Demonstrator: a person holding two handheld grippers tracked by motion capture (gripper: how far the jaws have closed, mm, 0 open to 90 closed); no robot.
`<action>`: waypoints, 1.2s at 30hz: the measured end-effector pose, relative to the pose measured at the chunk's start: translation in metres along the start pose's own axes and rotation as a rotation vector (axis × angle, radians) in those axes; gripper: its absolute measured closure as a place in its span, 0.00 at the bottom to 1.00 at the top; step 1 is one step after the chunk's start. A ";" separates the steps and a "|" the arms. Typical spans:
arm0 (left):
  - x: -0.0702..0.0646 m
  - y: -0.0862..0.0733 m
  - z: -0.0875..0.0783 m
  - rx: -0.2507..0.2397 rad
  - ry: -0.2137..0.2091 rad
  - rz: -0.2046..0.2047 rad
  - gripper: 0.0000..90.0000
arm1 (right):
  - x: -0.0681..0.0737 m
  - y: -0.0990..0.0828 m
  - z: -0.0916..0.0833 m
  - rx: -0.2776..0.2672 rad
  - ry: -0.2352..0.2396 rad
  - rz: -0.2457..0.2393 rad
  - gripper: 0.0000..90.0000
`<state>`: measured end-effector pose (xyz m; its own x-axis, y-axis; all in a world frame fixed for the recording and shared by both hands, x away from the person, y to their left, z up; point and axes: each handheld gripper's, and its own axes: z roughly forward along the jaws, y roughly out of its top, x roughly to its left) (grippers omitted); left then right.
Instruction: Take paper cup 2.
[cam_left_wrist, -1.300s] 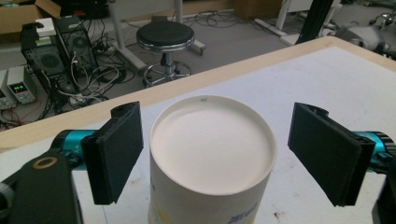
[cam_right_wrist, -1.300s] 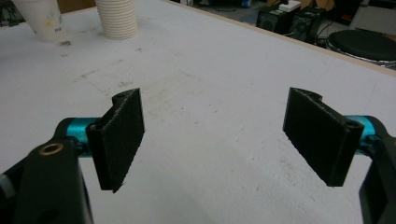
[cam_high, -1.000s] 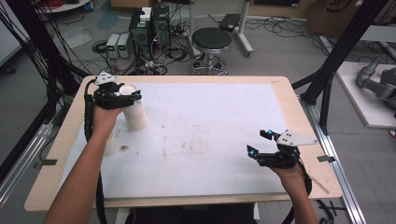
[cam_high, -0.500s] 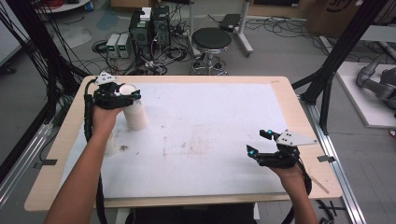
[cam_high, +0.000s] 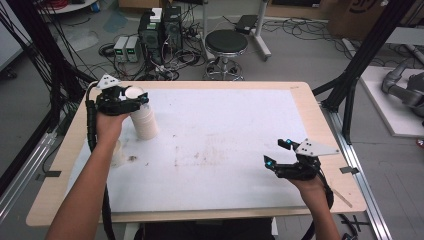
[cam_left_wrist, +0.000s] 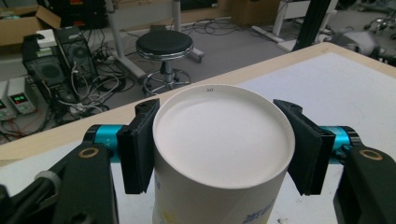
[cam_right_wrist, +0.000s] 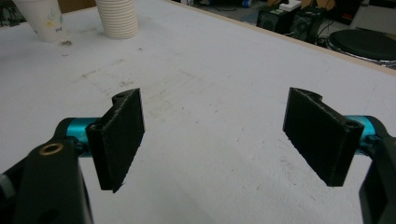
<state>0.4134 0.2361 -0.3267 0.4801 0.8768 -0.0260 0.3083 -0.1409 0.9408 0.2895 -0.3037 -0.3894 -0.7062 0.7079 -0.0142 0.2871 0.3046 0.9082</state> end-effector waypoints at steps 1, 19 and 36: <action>-0.001 0.002 -0.002 -0.008 -0.003 -0.002 0.39 | 0.000 0.000 0.000 0.001 -0.001 0.001 0.24; -0.022 0.049 -0.044 -0.184 0.000 0.062 0.40 | 0.002 0.001 0.000 -0.006 0.003 -0.001 0.24; -0.056 0.042 -0.055 -0.209 -0.275 0.042 0.40 | 0.004 0.002 0.001 0.004 0.015 -0.005 0.24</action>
<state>0.3541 0.2068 -0.2670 0.7006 0.7119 -0.0491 0.1222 -0.0519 0.9911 0.2881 -0.2996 -0.3887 -0.7173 0.6967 -0.0119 0.2865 0.3105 0.9063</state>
